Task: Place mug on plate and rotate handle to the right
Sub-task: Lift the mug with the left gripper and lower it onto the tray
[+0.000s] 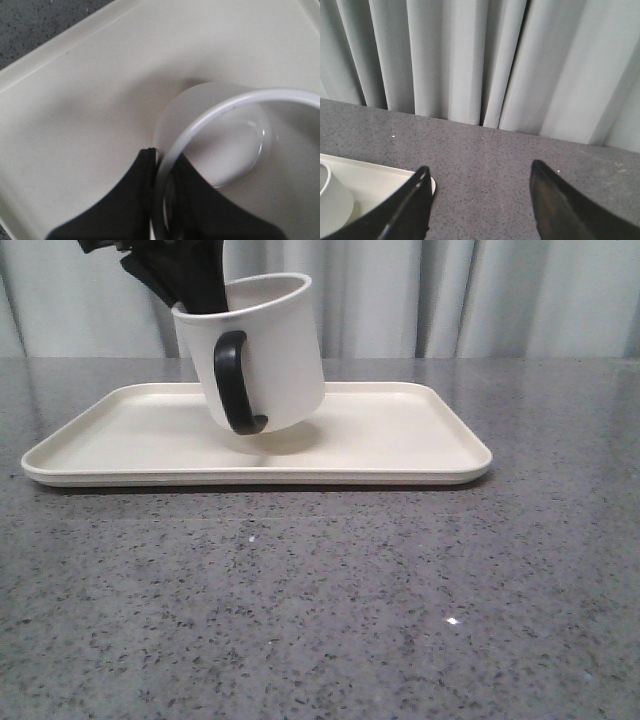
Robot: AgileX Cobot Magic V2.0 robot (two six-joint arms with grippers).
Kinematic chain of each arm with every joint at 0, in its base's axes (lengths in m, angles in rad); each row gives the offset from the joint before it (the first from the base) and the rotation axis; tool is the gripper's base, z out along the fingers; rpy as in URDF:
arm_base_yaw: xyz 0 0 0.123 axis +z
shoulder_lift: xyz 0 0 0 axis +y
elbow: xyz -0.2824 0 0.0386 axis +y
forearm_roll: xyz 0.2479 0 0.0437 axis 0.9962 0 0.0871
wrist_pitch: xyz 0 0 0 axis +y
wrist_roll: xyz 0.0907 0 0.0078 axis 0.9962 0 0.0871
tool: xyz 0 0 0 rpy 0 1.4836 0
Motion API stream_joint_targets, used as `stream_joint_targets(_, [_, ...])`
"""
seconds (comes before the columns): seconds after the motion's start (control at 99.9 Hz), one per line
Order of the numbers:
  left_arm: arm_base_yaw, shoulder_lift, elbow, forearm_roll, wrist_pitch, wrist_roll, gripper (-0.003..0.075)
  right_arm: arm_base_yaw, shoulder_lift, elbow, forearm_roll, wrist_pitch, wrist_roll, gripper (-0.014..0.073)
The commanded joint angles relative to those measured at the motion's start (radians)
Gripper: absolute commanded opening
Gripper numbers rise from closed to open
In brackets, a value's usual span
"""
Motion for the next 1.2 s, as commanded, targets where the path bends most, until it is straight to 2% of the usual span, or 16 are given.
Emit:
stream_joint_targets(0.0, [-0.007, -0.045, -0.034, -0.027, -0.024, 0.000, -0.0011, 0.003, 0.002, -0.030, -0.002, -0.065, -0.010, 0.0444])
stream_joint_targets(1.191, [-0.007, -0.022, -0.034, -0.028, -0.006, 0.000, -0.0010, 0.003, 0.002, -0.030, -0.002, -0.065, -0.010, 0.0444])
